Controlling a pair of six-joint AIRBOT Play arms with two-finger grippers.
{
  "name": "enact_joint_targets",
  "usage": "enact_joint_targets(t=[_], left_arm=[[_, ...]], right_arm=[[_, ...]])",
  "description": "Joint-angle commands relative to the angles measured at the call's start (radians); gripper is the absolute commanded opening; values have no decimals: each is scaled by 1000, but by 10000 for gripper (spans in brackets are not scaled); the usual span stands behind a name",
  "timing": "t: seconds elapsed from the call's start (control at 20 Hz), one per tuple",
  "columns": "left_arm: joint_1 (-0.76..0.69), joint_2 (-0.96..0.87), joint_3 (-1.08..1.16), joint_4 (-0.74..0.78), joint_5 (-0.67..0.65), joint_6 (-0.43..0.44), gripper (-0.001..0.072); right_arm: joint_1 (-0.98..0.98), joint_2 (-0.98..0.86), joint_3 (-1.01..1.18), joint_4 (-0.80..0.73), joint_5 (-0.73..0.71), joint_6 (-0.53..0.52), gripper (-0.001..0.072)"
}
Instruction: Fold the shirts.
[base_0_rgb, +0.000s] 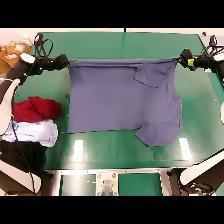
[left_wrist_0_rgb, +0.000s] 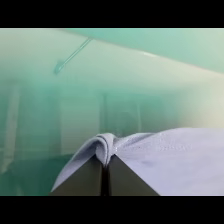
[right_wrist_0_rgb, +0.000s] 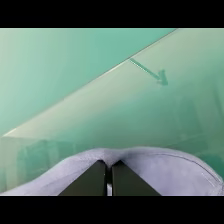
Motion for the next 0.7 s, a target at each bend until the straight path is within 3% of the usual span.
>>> enact_joint_targets(t=[0.0,0.25,0.65], left_arm=[[1,-1,8,5,-50,28,24],[1,-1,-49,251,-266,-32,24],[1,-1,-184,253,-283,-24,24]], right_arm=[[-3,-3,7,-27,42,-2,18],[-21,-2,-16,-356,320,10,16],[-42,-2,-124,-409,463,9,15]])
